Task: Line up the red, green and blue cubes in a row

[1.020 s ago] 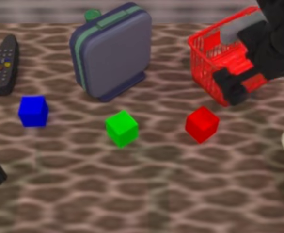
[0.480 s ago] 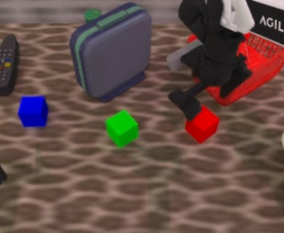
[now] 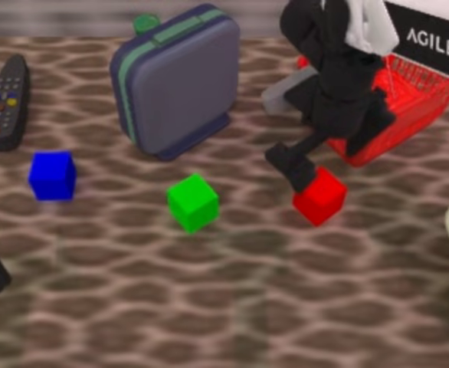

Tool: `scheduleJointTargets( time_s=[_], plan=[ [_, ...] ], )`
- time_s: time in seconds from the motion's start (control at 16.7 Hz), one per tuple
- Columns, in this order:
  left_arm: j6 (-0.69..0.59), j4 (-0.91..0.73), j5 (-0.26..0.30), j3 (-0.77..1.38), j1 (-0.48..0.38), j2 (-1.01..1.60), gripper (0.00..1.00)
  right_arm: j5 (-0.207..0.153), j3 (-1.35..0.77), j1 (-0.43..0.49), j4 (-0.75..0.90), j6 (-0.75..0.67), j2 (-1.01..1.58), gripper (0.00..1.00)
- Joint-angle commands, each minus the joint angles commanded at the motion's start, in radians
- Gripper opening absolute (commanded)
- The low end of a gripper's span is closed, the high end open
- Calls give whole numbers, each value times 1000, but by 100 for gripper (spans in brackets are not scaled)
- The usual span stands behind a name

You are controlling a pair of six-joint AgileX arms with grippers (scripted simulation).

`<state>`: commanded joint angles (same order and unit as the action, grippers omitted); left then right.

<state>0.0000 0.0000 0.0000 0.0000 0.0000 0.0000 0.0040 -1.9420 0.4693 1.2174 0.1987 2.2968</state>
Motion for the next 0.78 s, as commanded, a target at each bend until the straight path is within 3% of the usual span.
scheduleJointTargets(
  time_s=[0.42, 0.72, 0.78],
  plan=[
    [0, 0, 0, 0, 0, 0, 100, 1, 166, 4, -253, -3, 81, 100],
    [0, 0, 0, 0, 0, 0, 100, 1, 184, 5, -277, -3, 92, 100],
    [0, 0, 0, 0, 0, 0, 100, 1, 184, 5, -277, -3, 92, 92]
  ],
)
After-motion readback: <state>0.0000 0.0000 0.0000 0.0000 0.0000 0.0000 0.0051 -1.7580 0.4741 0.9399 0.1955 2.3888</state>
